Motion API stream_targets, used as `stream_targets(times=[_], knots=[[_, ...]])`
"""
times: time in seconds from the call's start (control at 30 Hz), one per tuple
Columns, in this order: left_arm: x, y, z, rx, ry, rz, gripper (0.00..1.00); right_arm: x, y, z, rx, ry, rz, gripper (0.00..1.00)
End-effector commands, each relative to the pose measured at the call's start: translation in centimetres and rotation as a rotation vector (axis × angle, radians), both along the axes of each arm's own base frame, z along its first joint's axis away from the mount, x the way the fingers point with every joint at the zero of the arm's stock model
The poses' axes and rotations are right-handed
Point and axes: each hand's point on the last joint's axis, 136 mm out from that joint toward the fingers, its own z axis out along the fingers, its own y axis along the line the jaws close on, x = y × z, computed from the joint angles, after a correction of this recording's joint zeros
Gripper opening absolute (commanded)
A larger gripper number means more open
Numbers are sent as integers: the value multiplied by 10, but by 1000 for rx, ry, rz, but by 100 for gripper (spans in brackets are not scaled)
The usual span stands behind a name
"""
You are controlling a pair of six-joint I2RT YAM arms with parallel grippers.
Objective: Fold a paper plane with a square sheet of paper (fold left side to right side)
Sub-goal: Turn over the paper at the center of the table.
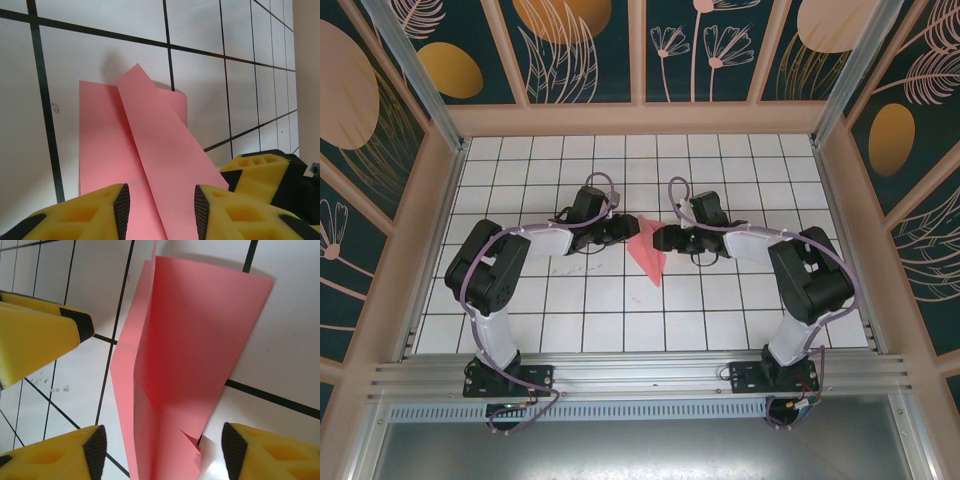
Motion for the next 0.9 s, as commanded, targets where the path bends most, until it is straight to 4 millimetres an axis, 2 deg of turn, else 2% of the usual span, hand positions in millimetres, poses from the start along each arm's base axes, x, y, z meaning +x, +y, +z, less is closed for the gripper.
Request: stream_targets(times=[0.0, 0.27, 0.4, 0.73, 0.87], knots=[[9, -11, 6, -42, -14, -6, 43, 11, 15, 10, 44, -38, 42, 57], [10, -19, -4, -30, 16, -18, 47, 17, -3, -3, -29, -15, -21, 24], [12, -25, -7, -30, 26, -30, 48, 15, -6, -8, -39, 4, -19, 8], [16, -41, -19, -32, 54, -59, 49, 14, -11, -13, -53, 23, -39, 6], [22, -48, -17, -54, 41, -70, 43, 13, -13, -12, -52, 22, -43, 9]])
